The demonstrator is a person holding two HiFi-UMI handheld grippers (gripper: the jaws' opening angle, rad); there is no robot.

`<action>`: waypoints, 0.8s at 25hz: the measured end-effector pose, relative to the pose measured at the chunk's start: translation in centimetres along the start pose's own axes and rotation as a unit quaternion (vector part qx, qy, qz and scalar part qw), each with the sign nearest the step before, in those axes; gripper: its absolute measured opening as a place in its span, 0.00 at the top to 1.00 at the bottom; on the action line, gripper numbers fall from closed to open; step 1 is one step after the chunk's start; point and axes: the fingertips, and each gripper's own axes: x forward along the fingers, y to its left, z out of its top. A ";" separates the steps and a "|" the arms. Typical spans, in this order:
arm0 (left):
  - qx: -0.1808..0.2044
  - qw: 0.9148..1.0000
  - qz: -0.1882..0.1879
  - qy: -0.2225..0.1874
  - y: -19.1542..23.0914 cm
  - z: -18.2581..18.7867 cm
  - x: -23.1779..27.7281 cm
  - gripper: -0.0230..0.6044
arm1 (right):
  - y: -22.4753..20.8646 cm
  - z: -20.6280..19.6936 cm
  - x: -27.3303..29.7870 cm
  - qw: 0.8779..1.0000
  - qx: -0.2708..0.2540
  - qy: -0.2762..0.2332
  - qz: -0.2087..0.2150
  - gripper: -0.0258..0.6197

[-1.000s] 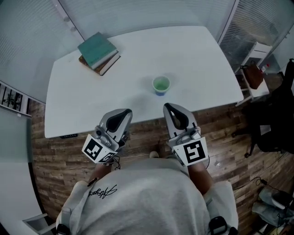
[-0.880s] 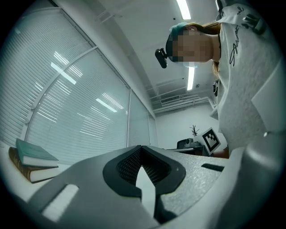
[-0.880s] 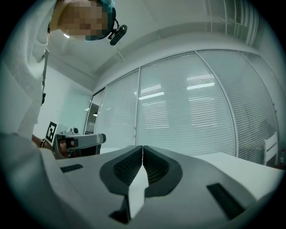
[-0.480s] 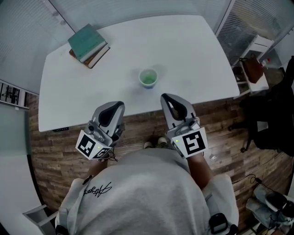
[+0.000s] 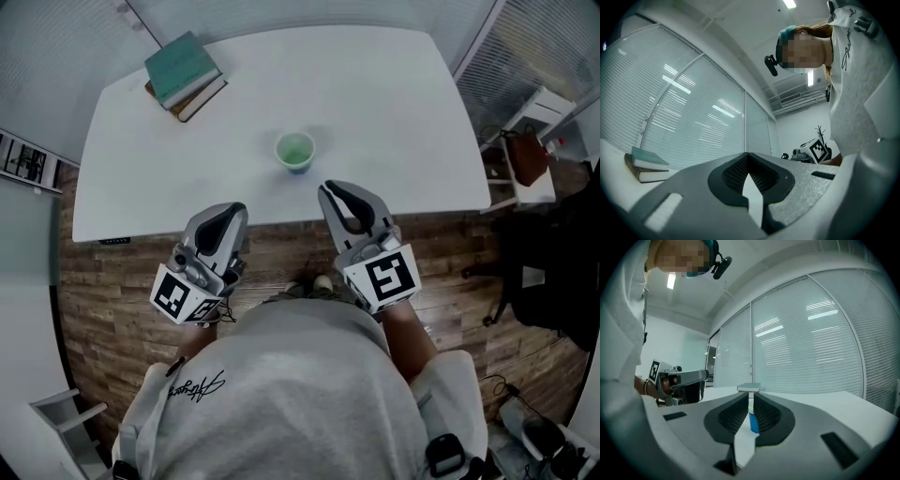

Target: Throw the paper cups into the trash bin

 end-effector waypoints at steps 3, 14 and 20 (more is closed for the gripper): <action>0.002 1.000 0.013 0.001 -0.4 -0.4 -0.1 0.96 | -0.5 -0.8 0.5 1.000 -0.002 0.014 0.015 0.91; 0.002 0.999 0.047 0.009 -0.2 -0.8 -1.0 0.96 | -2.3 -4.7 5.4 0.997 -0.010 0.065 0.047 0.56; 0.005 0.998 0.057 0.013 0.2 -0.9 -1.4 0.96 | -2.7 -6.3 7.4 0.994 -0.013 0.101 0.047 0.52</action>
